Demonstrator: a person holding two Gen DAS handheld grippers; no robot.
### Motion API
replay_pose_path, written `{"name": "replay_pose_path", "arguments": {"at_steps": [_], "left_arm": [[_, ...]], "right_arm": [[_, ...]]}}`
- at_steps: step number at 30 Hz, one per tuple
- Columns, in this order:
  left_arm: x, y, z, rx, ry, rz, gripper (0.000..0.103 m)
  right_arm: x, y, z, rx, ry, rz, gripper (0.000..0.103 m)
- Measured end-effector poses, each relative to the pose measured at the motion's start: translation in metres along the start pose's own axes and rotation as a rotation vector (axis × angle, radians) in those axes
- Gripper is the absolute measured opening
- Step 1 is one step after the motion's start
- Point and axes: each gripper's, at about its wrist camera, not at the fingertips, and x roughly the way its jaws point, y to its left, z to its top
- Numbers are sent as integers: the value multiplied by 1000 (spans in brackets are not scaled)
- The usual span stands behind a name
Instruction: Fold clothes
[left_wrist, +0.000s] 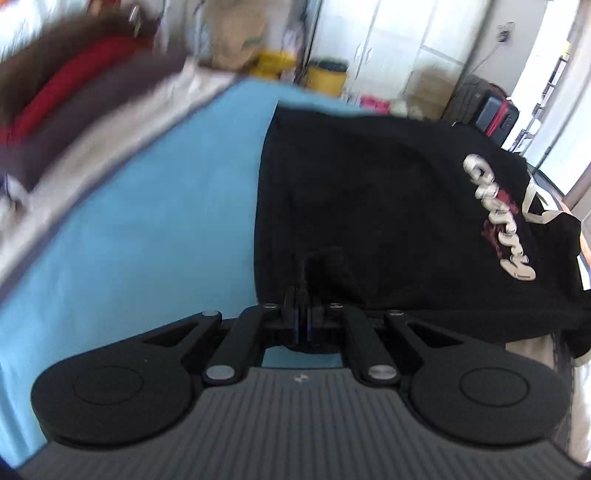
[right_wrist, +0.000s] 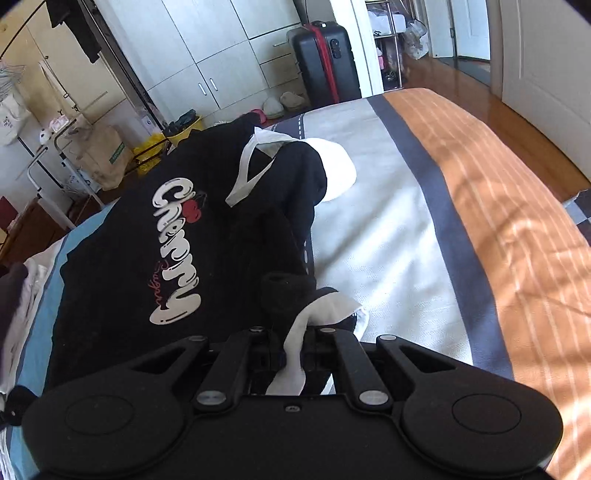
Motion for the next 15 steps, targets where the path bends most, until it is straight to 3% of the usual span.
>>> {"name": "replay_pose_path", "arguments": {"at_steps": [4,9,12,15], "left_arm": [[14,2,-16,11,56,6,4],[3,1,-24,57,84,-88,4],[0,0,-24,77,77,-84,4],[-16,-1,-20,61,7,-51,4]], "right_arm": [[-23,14,-9,-51,-86,-12,6],[-37,23,-19,-172,-126,-202,6],[-38,6,-19,-94,-74,-166,6],[-44,-18,-18,68,-52,-1,7]]}}
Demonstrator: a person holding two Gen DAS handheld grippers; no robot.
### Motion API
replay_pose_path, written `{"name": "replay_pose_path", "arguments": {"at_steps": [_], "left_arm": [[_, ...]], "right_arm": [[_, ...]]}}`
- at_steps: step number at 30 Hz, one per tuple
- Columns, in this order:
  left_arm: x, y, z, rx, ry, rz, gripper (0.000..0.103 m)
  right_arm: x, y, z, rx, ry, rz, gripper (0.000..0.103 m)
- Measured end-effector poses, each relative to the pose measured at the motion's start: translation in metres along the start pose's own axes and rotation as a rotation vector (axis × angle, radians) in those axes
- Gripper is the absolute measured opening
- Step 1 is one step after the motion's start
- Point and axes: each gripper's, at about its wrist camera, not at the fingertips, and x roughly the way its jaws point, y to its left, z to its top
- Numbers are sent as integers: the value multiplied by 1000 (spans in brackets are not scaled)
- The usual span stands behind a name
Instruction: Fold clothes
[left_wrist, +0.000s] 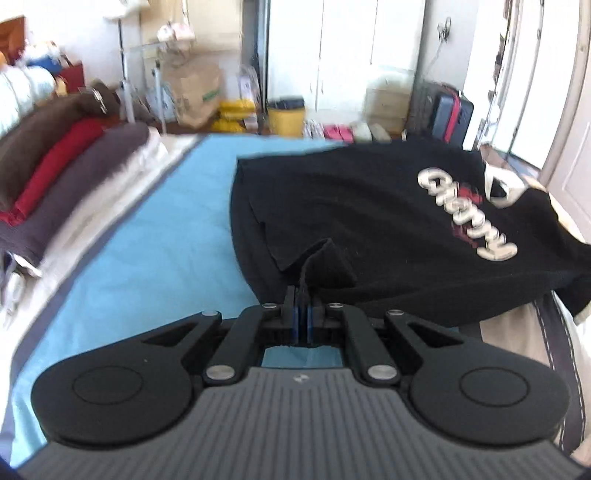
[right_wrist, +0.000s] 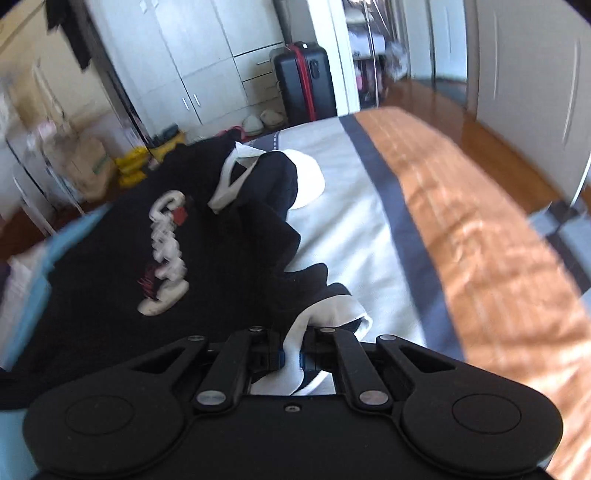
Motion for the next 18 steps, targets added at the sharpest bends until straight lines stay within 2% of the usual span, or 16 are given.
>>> {"name": "replay_pose_path", "arguments": {"at_steps": [3,4,5,7,9,11,12,15,17,18], "left_arm": [[-40,6,-9,-53,-106,63,4],[-46,10,-13,-76,-113,71,5],[-40,17,-19,-108,-69,58,5],[-26,30,-30,-167,23,34,5],[-2,38,-40,-214,127,20,4],[11,42,-43,-254,176,-8,4],[14,41,-43,-257,187,-21,4],[7,24,-40,-178,159,-56,5],[3,13,-38,-125,140,-80,5],[1,7,-37,-98,130,-91,5]], "right_arm": [[-11,-33,-4,237,27,248,7],[-18,-44,-8,299,10,299,7],[-26,-51,-9,328,-18,304,7],[-22,-55,-10,335,7,260,14],[-18,-59,-10,341,33,216,15],[-9,-57,-9,331,72,192,15],[-4,-56,-9,326,91,180,15],[1,-58,-8,327,115,144,24],[-15,-64,-15,362,84,130,31],[-19,-70,-16,396,63,135,43]]}}
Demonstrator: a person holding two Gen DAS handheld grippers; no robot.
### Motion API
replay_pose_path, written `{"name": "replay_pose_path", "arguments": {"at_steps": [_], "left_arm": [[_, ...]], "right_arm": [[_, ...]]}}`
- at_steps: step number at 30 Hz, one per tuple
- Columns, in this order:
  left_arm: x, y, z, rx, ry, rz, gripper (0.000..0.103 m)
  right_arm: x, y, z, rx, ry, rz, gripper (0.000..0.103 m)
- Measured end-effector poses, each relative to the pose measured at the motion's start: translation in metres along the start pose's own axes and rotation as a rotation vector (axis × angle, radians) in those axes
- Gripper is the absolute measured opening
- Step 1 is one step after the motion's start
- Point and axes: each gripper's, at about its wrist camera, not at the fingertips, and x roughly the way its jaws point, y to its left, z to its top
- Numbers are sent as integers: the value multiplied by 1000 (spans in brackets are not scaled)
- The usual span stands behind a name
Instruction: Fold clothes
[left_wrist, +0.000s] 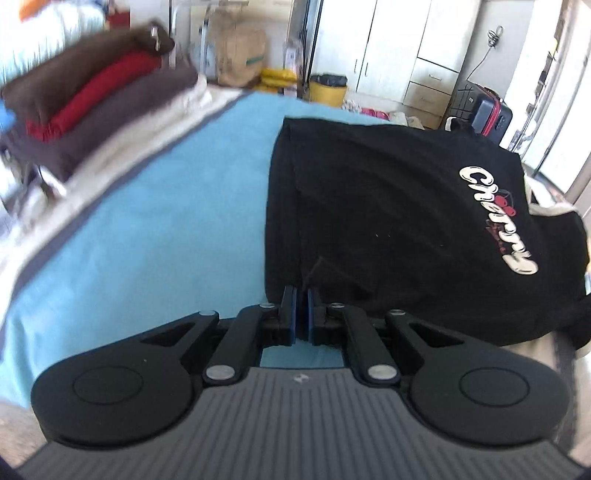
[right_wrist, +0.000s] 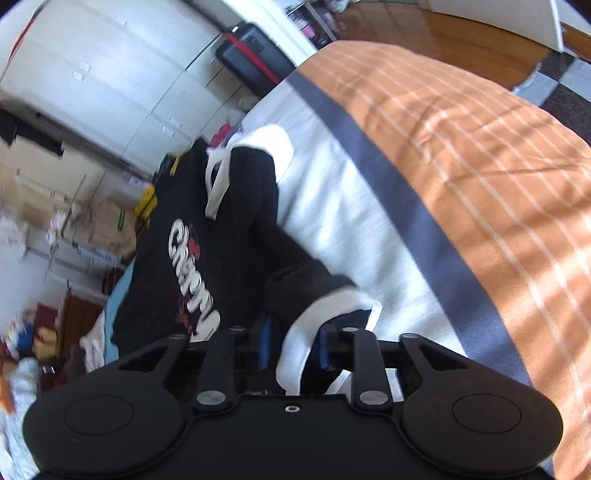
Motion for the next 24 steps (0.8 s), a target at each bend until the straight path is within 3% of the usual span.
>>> {"name": "replay_pose_path", "arguments": {"at_steps": [1,4,8,13,15,17,22,24], "left_arm": [[-2,-6,0,28,-8,-10,8],[-7,-24,1,110,-31,-41,35],[-10,-51,2,205,-47,-108,40],[1,-89,3,271,-14,-258,41],[21,-101,11,233,66,-353,41],[43,-119,17,225,135,-411,41],[84,-178,18,424,142,-335,41],[93,-183,11,449,114,-310,41]], "right_arm": [[-7,-8,1,25,-14,15,49],[-27,-31,3,99,-53,62,51],[-31,-57,12,89,34,154,51],[-31,-44,14,-308,108,92,51],[-24,-46,15,-463,169,92,51],[-17,-51,13,-533,183,78,51],[1,-34,3,-775,91,81,51],[6,-30,7,-811,9,129,61]]}}
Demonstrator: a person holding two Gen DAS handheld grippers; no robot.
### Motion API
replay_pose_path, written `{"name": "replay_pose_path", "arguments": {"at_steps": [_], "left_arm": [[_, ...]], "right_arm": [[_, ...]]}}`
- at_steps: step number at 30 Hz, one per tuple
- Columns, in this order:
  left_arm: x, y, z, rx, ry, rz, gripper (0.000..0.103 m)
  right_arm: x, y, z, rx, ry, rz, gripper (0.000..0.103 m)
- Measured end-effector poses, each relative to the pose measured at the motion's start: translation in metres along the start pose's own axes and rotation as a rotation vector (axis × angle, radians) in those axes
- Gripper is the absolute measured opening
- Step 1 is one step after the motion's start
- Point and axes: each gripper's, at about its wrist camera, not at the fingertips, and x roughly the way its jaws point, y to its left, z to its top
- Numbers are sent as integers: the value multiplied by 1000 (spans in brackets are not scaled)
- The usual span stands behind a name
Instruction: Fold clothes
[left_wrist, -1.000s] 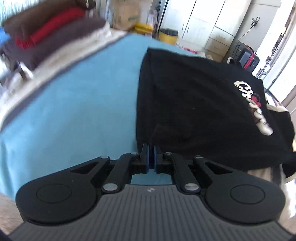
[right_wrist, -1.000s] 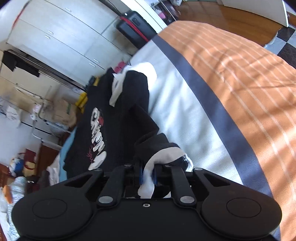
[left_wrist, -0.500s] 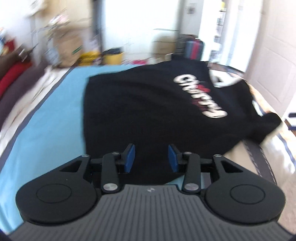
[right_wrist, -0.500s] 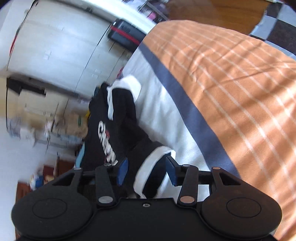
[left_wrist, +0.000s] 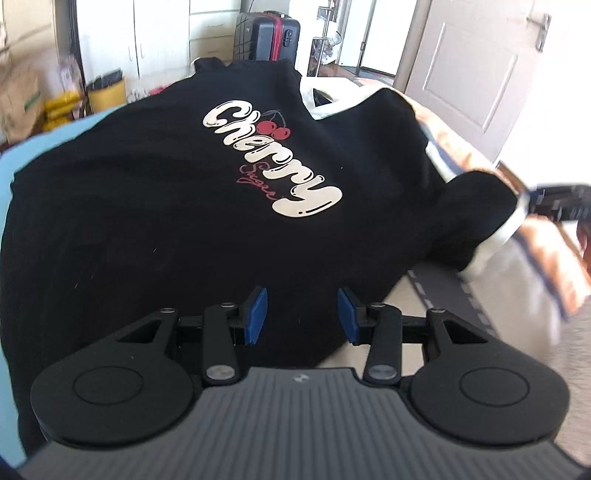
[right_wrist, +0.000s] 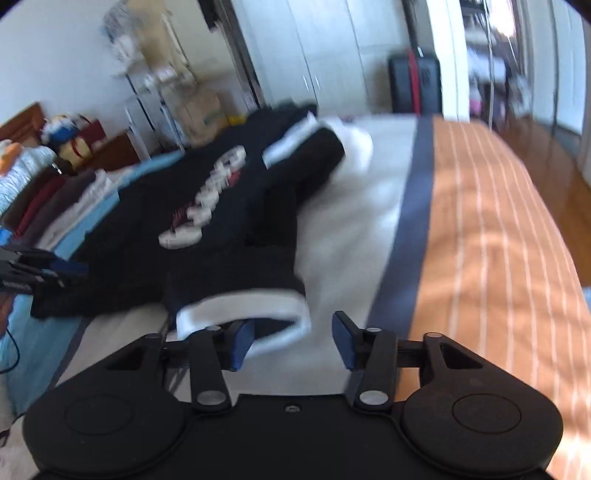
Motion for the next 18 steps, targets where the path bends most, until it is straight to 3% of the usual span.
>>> {"name": "replay_pose_path", "arguments": {"at_steps": [1,3,5,7,11,14,17,18], "left_arm": [[2,0,-5,1,-12,10,41],[4,4,-18,-2,-16,34,42],[6,11,-31,-15,6,77,49],[3,17,-38,-28,6,94,49],[-11,19,-37,-43,13,129,52],[-19,22,-37,-87,13,126,55],[-16,28,-42,-134,38,140,56],[-14,30,-43,-141,46,140,56]], "right_arm": [[5,-6,1,27,-38,21,63],[19,-18,2,124,-27,60,63],[25,-20,5,177,-8,82,59],[24,-13,8,193,16,92,7],[21,0,15,227,57,115,6],[-38,13,19,278,-87,238,5],[-85,30,8,236,-177,227,5],[-89,34,1,208,-165,197,5]]}}
